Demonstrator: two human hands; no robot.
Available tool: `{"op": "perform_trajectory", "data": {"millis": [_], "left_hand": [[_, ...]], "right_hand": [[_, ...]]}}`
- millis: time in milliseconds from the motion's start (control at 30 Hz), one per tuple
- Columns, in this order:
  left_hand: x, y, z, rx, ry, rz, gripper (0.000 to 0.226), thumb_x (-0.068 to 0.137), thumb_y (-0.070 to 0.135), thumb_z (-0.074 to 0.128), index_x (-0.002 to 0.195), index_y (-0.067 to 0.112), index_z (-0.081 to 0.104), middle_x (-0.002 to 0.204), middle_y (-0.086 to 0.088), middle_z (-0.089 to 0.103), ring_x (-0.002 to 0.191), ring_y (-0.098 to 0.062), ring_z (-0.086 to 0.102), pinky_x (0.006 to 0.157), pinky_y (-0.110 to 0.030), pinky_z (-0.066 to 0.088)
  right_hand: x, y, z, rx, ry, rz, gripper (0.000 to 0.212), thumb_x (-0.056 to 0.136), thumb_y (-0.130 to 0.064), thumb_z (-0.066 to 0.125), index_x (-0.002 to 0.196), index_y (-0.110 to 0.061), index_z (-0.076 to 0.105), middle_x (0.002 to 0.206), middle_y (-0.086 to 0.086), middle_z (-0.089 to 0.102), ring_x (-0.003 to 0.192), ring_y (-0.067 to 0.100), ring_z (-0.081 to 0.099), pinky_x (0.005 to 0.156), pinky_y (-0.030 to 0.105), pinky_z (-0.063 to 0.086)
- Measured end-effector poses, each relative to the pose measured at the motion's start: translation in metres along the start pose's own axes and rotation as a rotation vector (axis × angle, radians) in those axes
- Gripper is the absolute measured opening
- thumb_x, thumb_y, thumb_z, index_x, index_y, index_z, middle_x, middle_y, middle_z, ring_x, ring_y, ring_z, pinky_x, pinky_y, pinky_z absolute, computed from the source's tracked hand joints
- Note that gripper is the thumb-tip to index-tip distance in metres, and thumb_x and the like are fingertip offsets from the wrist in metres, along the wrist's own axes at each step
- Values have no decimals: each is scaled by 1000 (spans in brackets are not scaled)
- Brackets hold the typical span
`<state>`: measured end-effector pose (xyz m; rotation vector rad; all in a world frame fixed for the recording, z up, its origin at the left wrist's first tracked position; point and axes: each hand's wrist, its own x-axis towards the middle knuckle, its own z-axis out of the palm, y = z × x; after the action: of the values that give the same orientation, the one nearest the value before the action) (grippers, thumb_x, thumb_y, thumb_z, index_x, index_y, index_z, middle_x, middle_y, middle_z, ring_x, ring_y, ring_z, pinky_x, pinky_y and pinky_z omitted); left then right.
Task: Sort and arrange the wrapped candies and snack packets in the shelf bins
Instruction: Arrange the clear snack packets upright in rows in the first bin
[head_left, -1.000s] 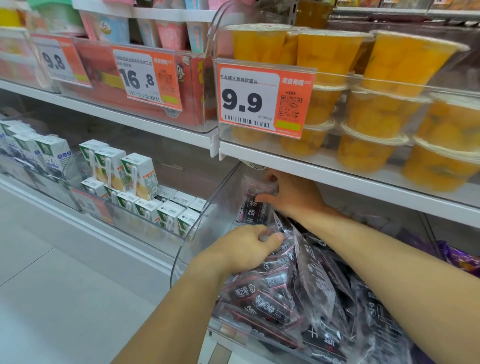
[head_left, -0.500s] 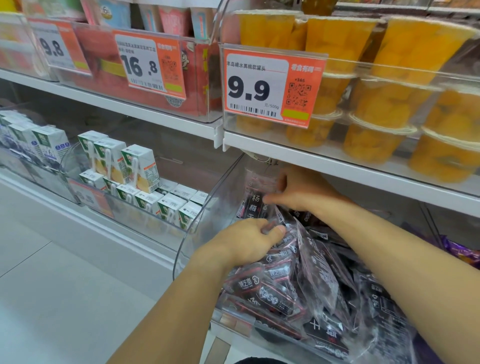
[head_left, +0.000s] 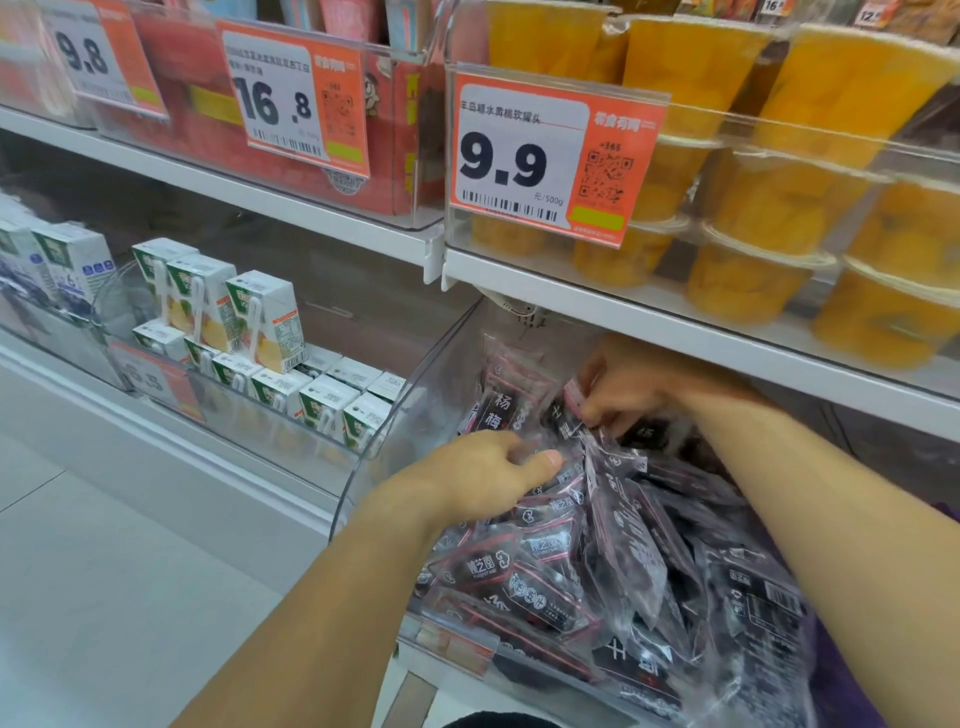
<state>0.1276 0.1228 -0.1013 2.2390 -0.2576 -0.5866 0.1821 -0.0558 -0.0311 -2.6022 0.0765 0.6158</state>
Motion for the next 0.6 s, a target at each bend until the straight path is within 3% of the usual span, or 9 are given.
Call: {"op": "perform_trajectory", "data": {"millis": [100,233,467,600], "left_hand": [[2,-1,1,-43,31,-18,87,87,71,49,156,33,12,157,-1,35,137,-23,43,114,-42,34],[7,0,-2,-48,15,-68,95,86,70,53,156,38,-5,161,2,28,146,-23,31,120,-42,25],[13,1,-1,-95,41,-105,97,84,66,59,155,41,-3,159,2,32,146,-24,30,120,-44,24],[14,-2,-1,-87,46,-82,96,86,65,58,156,39,-2,159,1,32,146,-23,29,119,-41,23]], "right_hand": [[-10,5,-3,126,-6,-69,38,89,8,61,123,-2,51,98,20,63,68,16,61,38,16,48],[-10,18,-8,333,2,-114,33,88,8,62,116,-8,54,99,20,63,79,24,63,60,23,60],[-6,28,-12,511,9,-132,22,91,7,57,96,-14,54,85,9,59,74,16,59,56,24,56],[0,31,-15,525,51,-166,19,89,2,53,82,-16,56,72,5,57,62,15,52,52,22,45]]}}
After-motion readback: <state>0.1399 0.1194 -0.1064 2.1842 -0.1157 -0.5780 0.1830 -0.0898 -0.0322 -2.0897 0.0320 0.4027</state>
